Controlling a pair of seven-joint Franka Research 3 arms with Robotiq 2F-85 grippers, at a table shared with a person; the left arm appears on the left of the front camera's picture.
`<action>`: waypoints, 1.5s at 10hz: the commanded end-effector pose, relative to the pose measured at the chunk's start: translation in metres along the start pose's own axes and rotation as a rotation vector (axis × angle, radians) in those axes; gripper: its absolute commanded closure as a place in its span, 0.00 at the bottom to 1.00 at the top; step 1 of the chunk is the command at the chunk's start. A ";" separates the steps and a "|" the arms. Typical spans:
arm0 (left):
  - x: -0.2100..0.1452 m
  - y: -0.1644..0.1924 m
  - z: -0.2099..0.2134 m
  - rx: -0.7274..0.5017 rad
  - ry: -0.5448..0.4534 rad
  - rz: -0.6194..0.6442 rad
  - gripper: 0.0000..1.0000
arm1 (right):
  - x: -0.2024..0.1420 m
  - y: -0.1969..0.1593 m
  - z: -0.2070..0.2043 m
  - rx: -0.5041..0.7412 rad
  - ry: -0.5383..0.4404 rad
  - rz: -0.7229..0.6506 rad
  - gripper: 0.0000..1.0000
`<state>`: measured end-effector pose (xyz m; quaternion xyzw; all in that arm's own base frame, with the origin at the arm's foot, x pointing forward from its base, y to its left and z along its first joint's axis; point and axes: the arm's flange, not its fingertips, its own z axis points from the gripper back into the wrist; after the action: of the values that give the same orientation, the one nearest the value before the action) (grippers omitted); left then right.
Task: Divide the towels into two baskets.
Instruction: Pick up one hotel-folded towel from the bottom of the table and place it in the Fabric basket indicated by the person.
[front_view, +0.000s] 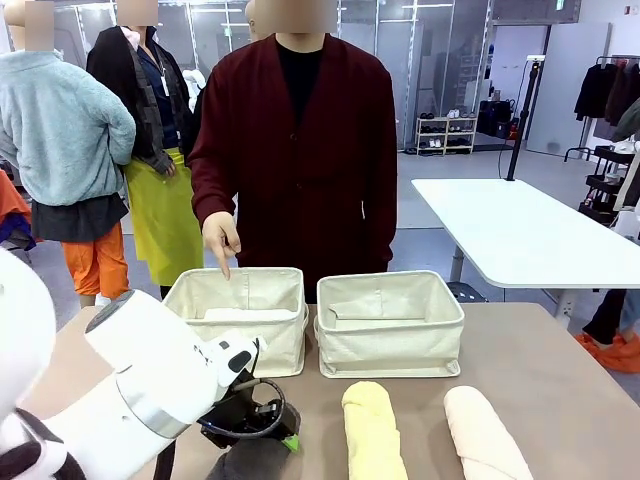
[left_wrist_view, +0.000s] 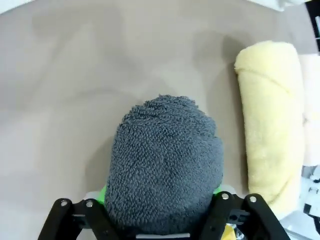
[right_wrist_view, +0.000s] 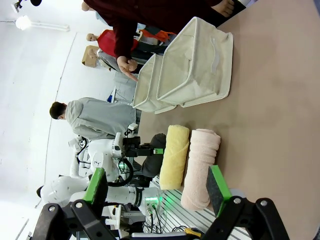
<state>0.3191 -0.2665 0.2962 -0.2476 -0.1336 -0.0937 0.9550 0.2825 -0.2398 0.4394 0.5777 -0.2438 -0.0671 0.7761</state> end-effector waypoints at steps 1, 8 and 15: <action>-0.119 0.046 0.107 -0.060 -0.054 -0.033 1.00 | -0.002 0.003 0.002 0.004 0.001 0.010 0.00; -0.052 0.020 0.192 -0.109 -0.081 -0.259 1.00 | -0.002 0.003 0.002 0.004 0.001 0.010 0.00; 0.052 -0.022 0.167 -0.110 -0.077 -0.436 0.64 | -0.002 0.003 0.002 0.004 0.001 0.010 0.00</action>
<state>0.3303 -0.2161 0.4439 -0.2719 -0.1983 -0.2398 0.9106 0.2823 -0.2401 0.4392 0.5776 -0.2440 -0.0673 0.7761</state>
